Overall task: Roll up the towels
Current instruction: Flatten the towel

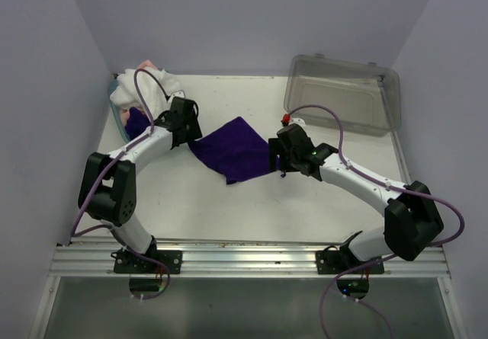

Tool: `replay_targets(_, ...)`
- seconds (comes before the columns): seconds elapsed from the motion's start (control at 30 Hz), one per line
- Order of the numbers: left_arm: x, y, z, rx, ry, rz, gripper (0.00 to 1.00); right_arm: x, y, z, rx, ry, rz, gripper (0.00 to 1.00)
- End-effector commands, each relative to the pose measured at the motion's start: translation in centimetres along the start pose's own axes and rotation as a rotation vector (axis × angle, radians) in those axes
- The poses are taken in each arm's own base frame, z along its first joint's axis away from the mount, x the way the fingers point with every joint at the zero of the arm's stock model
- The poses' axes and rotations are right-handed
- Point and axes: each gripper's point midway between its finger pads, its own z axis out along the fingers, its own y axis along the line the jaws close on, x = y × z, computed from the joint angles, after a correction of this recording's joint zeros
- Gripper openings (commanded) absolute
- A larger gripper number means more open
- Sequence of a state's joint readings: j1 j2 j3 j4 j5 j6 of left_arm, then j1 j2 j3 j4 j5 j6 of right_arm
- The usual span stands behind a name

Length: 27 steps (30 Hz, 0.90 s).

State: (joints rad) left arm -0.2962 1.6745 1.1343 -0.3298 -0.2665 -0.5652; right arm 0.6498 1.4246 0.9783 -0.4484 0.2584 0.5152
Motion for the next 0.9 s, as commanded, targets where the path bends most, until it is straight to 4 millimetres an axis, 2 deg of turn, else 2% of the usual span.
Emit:
replay_targets(0.0,-1.8,-0.5,1.3,0.002,-0.085,-0.049,0.55,-1.4,1.0,-0.6,-0.039,-0.034,0.003,0.82)
replay_targets(0.2,-1.5,-0.2,1.8,-0.019,-0.077,-0.045,0.52,-1.6,1.6,-0.4,-0.056,-0.028,-0.001,0.84)
replay_targets(0.33,-1.3,0.2,1.9,-0.038,-0.074,-0.035,0.53,-1.4,1.8,0.6,-0.058,-0.005,-0.006,0.86)
replay_targets(0.47,-1.0,0.4,1.9,-0.038,-0.074,-0.034,0.66,-1.3,2.0,1.8,-0.081,0.032,-0.005,0.86)
replay_targets(0.53,-0.8,0.4,2.1,-0.035,-0.069,-0.030,0.66,-1.6,2.2,2.3,-0.088,0.036,-0.014,0.86)
replay_targets(0.67,-0.6,0.2,2.7,-0.035,-0.057,-0.016,0.50,-1.4,1.7,3.8,-0.059,0.068,-0.032,0.86)
replay_targets(0.7,-0.7,0.1,2.6,-0.032,-0.056,-0.013,0.42,-1.3,1.3,4.3,-0.047,0.079,-0.030,0.86)
replay_targets(0.77,-0.9,0.0,2.5,-0.026,-0.058,-0.011,0.33,-1.4,1.2,4.8,-0.051,0.086,-0.024,0.85)
replay_targets(0.8,-0.8,-0.1,2.5,-0.022,-0.056,-0.011,0.22,-1.2,0.9,5.3,-0.047,0.095,-0.022,0.85)
replay_targets(0.87,-0.9,-0.2,2.4,-0.016,-0.054,-0.011,0.07,-1.1,0.8,5.8,-0.046,0.102,-0.020,0.84)
